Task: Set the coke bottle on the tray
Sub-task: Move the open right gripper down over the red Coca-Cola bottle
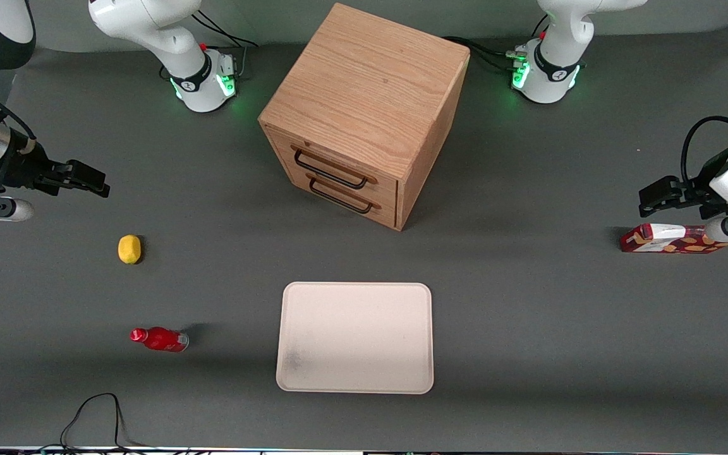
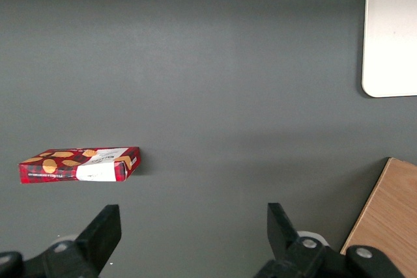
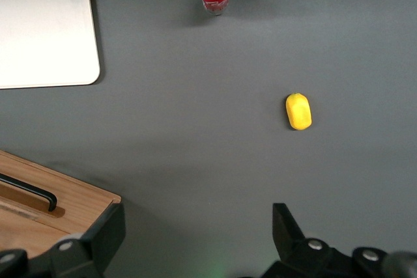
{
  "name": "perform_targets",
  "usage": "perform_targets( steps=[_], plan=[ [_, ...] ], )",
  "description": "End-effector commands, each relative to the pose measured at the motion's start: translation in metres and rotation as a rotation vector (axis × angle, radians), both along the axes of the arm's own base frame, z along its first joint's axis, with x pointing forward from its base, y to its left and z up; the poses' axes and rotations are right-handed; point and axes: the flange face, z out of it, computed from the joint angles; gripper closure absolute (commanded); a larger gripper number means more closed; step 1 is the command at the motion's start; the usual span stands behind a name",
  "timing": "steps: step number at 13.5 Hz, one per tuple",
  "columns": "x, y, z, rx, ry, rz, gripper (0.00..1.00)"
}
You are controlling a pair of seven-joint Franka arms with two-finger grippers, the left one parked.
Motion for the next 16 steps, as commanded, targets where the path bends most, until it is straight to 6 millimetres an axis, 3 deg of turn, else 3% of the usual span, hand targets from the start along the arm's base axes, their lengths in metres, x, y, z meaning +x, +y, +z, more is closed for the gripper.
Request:
perform_targets(
  steps=[1, 4, 8, 12, 16],
  plan=[
    [0.005, 0.002, 0.006, -0.029, -0.024, -0.022, 0.00],
    [0.019, 0.006, 0.013, -0.033, -0.052, -0.012, 0.00],
    [0.071, 0.009, -0.003, -0.069, -0.070, 0.071, 0.00],
    [0.140, -0.001, -0.049, -0.038, -0.091, 0.143, 0.00],
    [0.185, -0.015, -0.107, -0.029, -0.166, 0.146, 0.00]
  ],
)
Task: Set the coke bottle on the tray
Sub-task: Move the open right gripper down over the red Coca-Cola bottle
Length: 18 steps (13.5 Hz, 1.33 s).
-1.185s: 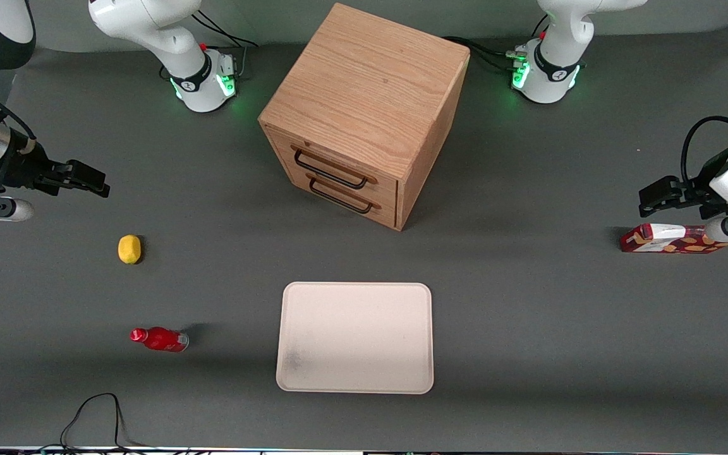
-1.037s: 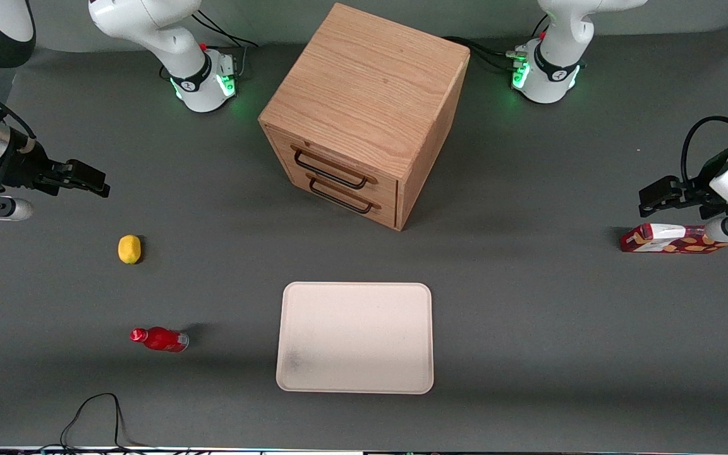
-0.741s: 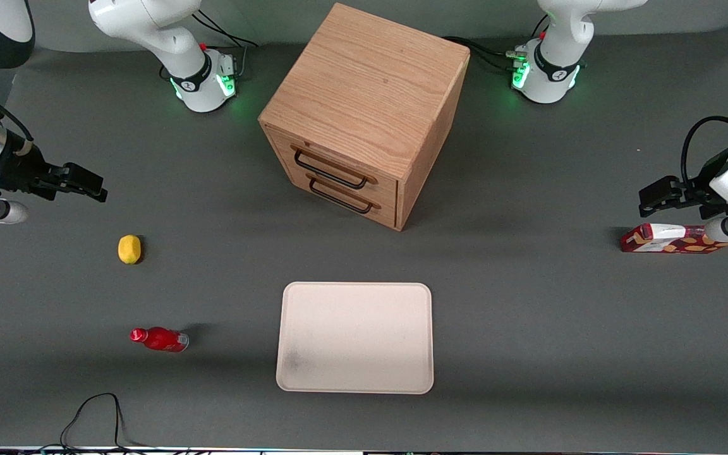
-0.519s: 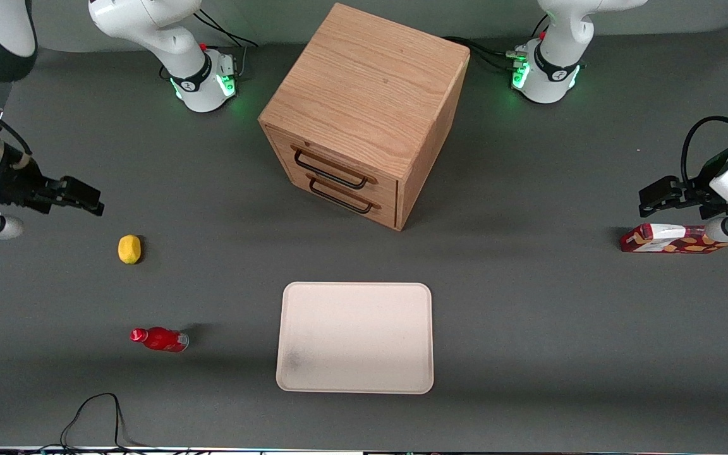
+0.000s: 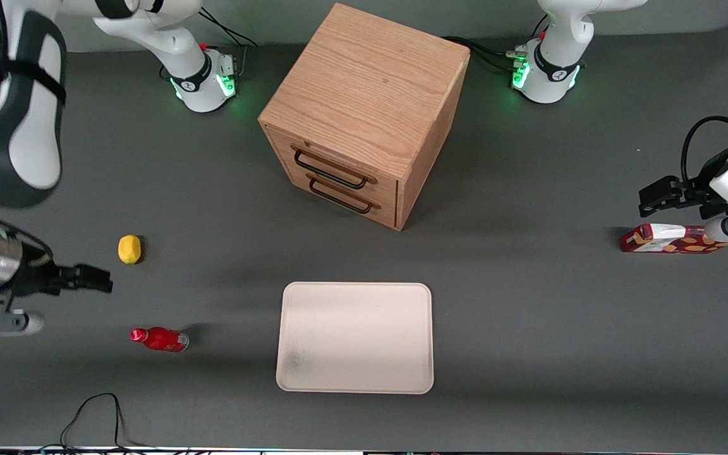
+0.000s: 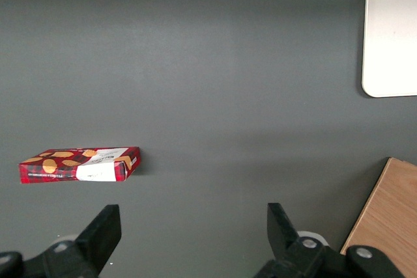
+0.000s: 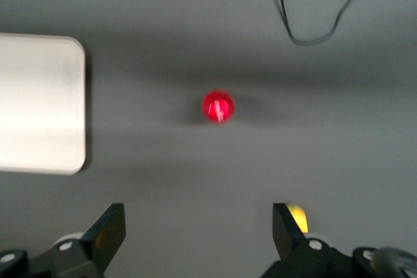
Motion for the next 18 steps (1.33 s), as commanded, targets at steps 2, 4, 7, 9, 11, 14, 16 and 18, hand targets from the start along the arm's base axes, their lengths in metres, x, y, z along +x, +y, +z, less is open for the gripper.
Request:
perform_targets(
  steps=[2, 4, 7, 9, 11, 14, 16, 18],
  plan=[
    [0.030, -0.004, -0.033, -0.012, -0.047, 0.034, 0.00],
    [0.031, -0.002, -0.041, 0.010, -0.040, 0.030, 0.00],
    [0.028, -0.008, -0.077, 0.044, 0.001, 0.027, 0.00],
    [0.033, -0.016, -0.101, 0.029, -0.045, 0.060, 0.00],
    [0.035, -0.023, -0.130, 0.020, -0.063, 0.053, 0.00],
    [0.042, -0.018, -0.172, 0.040, -0.066, 0.037, 0.00],
    [0.043, -0.015, -0.180, 0.041, -0.060, 0.032, 0.00],
    [0.040, -0.012, -0.186, 0.042, -0.045, 0.030, 0.00]
  ],
)
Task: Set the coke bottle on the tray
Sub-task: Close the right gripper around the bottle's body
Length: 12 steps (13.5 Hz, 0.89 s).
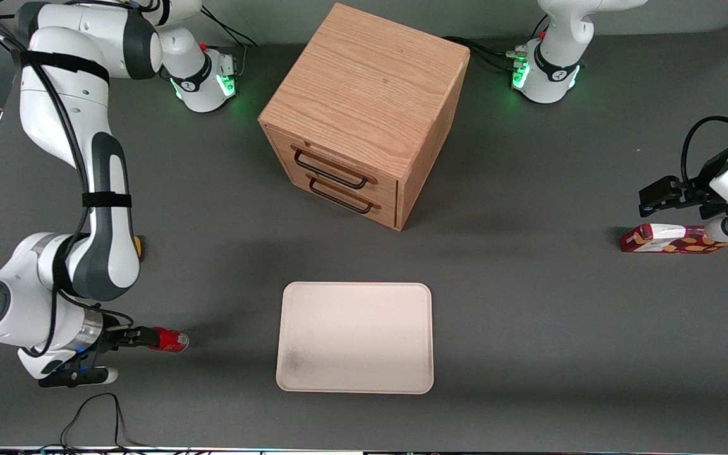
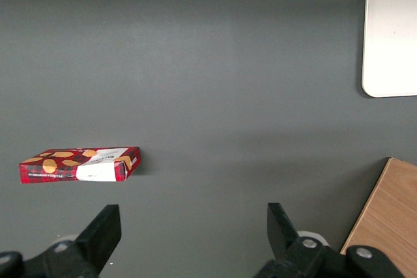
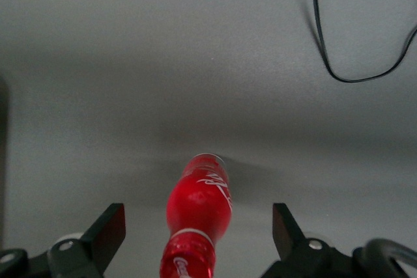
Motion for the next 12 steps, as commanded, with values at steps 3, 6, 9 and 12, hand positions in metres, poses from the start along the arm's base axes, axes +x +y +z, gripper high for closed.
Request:
perform_targets(
  steps=[3, 6, 9, 12],
  plan=[
    [-0.007, 0.008, -0.007, 0.024, 0.022, 0.009, 0.05],
    [-0.010, 0.008, -0.011, 0.024, 0.034, 0.010, 0.17],
    [-0.010, 0.009, -0.008, 0.023, 0.034, 0.022, 0.60],
    [-0.010, 0.010, 0.001, 0.022, 0.037, 0.027, 1.00]
  ],
)
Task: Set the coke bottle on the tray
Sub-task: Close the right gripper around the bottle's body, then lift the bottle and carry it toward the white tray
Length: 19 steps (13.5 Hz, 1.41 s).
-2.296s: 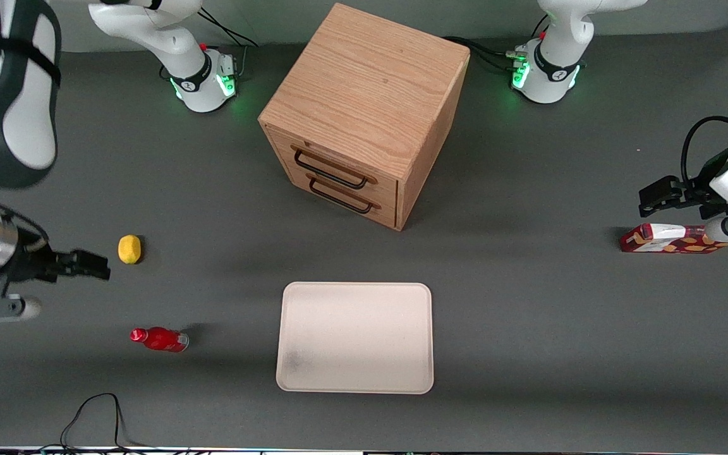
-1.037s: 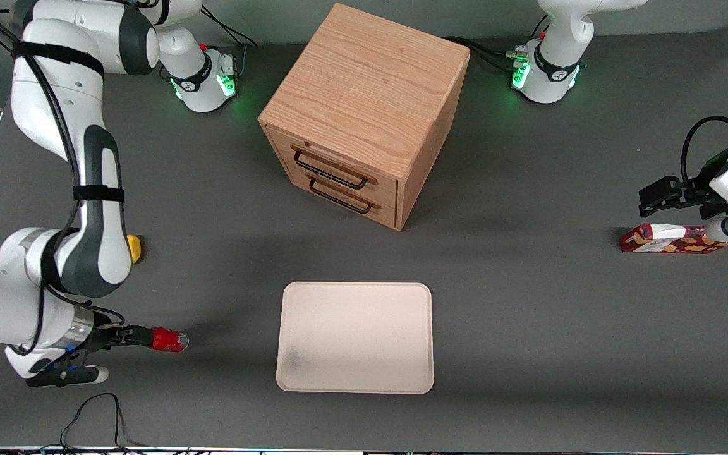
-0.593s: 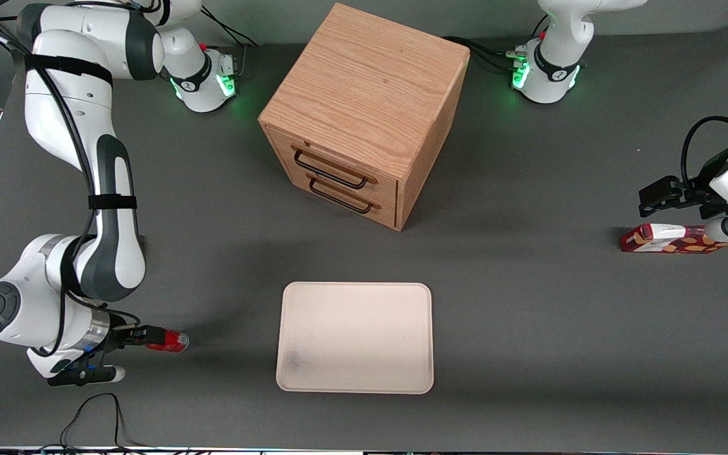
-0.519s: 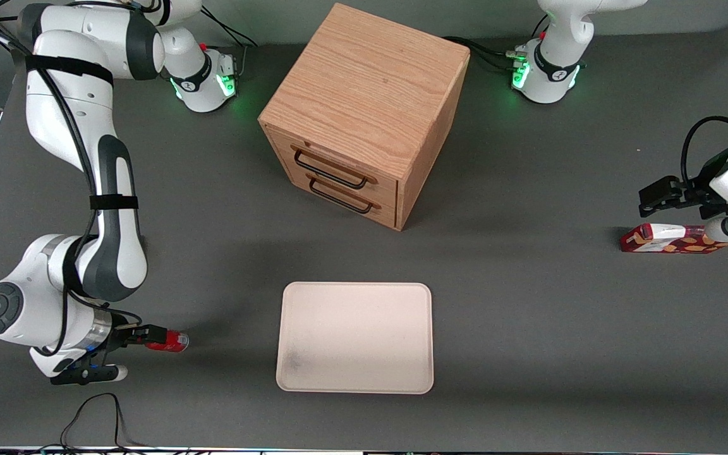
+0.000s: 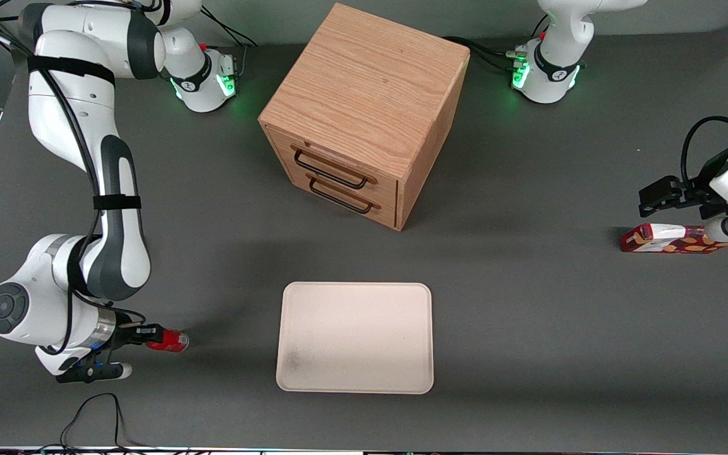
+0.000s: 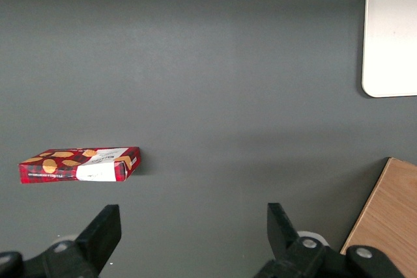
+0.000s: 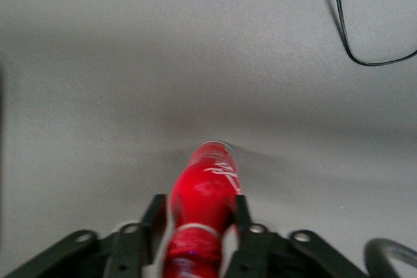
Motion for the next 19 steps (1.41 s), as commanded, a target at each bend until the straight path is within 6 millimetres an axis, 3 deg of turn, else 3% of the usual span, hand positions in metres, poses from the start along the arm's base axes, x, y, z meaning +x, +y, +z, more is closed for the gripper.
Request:
perform_targets(
  steps=[1, 5, 8, 12, 13, 15, 19],
  plan=[
    [-0.004, 0.002, 0.026, 0.019, -0.013, 0.022, 1.00],
    [-0.007, 0.017, 0.101, 0.053, -0.015, 0.055, 1.00],
    [-0.012, 0.041, 0.165, 0.060, -0.004, 0.106, 1.00],
    [-0.029, 0.079, 0.232, 0.031, -0.015, 0.187, 1.00],
    [-0.030, 0.088, 0.235, 0.032, -0.023, 0.198, 1.00],
    [-0.028, 0.123, 0.229, 0.075, -0.052, 0.191, 1.00],
    [-0.014, 0.188, 0.187, 0.137, -0.112, 0.237, 1.00]
  ],
)
